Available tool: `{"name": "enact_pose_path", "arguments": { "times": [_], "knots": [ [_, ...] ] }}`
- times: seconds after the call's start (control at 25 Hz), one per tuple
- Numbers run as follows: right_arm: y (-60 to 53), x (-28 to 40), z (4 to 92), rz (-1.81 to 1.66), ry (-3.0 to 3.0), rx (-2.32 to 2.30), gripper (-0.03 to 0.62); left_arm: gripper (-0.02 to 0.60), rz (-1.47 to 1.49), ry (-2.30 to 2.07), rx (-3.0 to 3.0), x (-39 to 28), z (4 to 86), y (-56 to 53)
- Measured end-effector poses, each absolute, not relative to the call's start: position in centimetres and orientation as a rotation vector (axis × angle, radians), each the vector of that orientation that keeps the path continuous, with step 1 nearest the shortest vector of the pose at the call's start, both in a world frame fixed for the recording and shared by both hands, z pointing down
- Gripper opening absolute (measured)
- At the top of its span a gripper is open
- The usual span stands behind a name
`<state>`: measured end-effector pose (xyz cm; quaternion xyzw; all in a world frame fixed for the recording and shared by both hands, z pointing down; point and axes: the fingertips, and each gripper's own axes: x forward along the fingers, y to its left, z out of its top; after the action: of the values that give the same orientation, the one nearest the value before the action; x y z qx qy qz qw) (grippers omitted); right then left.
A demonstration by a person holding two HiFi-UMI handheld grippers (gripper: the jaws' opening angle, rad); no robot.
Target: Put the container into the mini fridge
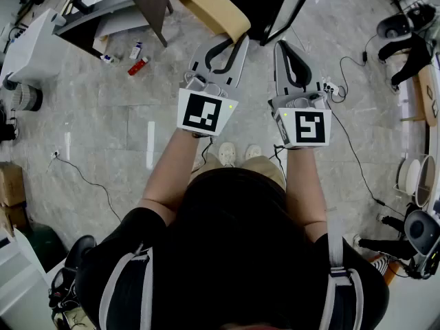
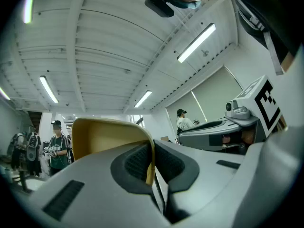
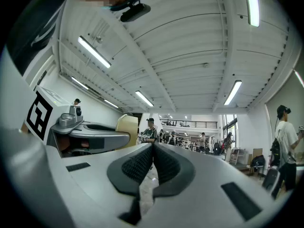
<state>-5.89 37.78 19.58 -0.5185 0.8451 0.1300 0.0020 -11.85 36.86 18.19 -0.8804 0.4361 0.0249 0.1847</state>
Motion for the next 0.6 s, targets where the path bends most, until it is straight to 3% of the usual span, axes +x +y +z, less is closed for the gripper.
{"name": "enact_pose_path", "arguments": {
  "times": [0.6],
  "knots": [
    [37.45,-5.98,19.59,0.424,2.663,-1.612,0.037,0.026,0.043,1.235,-2.473,-11.75,18.48,36.52]
  ]
}}
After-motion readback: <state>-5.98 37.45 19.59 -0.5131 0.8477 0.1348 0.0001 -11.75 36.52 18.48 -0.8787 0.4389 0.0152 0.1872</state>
